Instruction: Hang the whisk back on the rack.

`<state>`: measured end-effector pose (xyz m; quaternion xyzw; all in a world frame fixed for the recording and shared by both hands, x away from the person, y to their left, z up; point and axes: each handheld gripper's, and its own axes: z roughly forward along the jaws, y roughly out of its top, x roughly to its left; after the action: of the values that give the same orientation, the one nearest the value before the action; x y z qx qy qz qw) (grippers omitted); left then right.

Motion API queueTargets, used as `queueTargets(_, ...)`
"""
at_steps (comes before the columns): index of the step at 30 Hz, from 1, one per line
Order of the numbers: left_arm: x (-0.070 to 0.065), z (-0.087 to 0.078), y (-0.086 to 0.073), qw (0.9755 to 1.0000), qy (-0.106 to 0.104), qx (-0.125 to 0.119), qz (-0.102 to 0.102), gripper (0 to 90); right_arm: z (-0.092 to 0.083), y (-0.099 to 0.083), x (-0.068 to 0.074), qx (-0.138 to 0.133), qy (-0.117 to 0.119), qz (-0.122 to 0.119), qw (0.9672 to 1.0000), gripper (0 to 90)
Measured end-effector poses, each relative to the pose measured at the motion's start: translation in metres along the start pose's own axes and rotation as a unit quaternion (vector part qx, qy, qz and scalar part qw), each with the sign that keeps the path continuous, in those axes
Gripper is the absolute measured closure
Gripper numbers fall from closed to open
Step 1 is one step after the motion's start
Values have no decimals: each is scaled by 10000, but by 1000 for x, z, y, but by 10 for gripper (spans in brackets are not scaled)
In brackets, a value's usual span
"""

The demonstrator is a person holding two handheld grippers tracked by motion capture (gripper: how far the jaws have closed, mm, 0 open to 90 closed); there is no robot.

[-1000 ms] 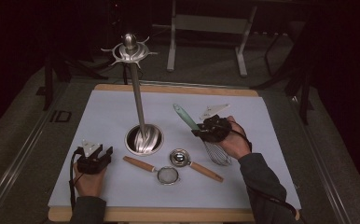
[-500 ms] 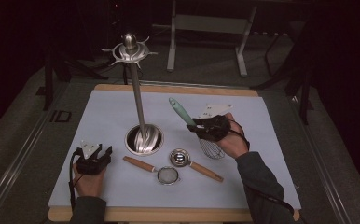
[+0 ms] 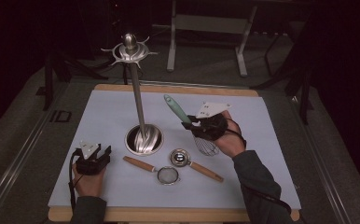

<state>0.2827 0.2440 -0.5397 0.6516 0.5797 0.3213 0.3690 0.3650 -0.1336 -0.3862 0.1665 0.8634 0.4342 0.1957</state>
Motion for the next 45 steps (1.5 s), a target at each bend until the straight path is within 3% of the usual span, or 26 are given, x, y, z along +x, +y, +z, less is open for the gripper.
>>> queueTargets(28,0,1,1,9999,4,96,50,575,-8,27,7,-599,-70,-131,9981,691)
queueTargets(45,0,2,1,9999,2,95,41,575,-14,43,12,-800,-94,-234,9965,690)
